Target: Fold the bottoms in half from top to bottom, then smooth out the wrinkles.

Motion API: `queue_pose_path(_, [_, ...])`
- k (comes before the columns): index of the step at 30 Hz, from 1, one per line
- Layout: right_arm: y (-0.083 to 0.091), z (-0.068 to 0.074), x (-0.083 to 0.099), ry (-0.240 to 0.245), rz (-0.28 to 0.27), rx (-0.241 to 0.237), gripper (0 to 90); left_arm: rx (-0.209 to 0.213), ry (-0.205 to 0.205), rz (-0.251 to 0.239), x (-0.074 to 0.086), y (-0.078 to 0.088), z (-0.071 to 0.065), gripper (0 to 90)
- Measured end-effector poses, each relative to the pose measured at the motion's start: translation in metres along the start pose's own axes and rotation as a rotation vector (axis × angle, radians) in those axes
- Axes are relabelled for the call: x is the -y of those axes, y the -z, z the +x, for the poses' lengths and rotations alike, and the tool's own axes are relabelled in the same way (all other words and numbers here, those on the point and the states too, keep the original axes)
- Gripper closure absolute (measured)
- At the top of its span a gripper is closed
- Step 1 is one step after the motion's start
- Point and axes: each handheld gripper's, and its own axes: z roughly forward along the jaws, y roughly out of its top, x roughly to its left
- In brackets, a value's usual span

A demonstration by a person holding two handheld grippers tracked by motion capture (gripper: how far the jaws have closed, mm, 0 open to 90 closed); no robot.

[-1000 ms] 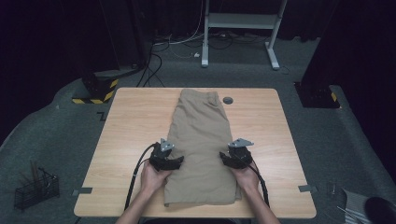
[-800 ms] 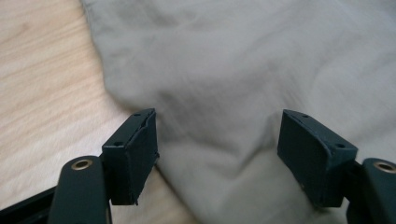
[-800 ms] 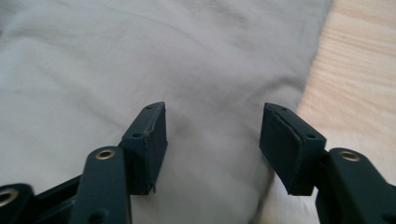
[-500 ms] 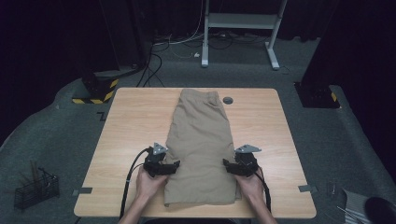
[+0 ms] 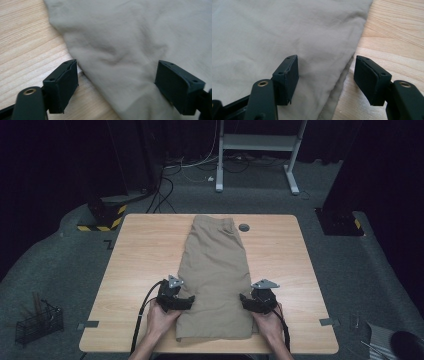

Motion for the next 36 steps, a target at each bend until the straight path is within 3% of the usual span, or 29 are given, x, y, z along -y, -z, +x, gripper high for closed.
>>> queue_pose_path(8, [-0.009,0.002,-0.010,-0.001,0.014,0.020,37.6,-0.016,0.016,-0.009,-0.005,-0.006,0.000,16.9])
queue_pose_path(12, [-0.011,0.002,-0.012,0.004,0.011,0.015,44.2,-0.038,-0.008,-0.013,-0.007,-0.009,-0.003,19.4])
queue_pose_path(22, [-0.013,0.001,-0.015,0.032,-0.007,-0.020,74.9,0.009,-0.040,-0.049,-0.013,-0.012,-0.003,54.9])
queue_pose_path(27, [-0.014,0.001,-0.016,0.041,-0.010,-0.050,85.4,0.072,-0.039,-0.046,-0.017,-0.014,0.004,76.4])
queue_pose_path(31, [-0.015,-0.001,-0.017,0.056,-0.005,-0.069,87.3,0.129,-0.005,-0.049,-0.017,-0.015,0.010,83.4])
queue_pose_path(34, [-0.014,-0.004,-0.015,0.027,-0.017,-0.098,87.8,0.145,0.000,-0.057,-0.016,-0.012,0.011,85.4])
queue_pose_path(36, [-0.011,-0.004,-0.014,0.038,-0.036,-0.099,87.8,0.159,0.000,-0.080,-0.016,-0.007,0.012,85.9])
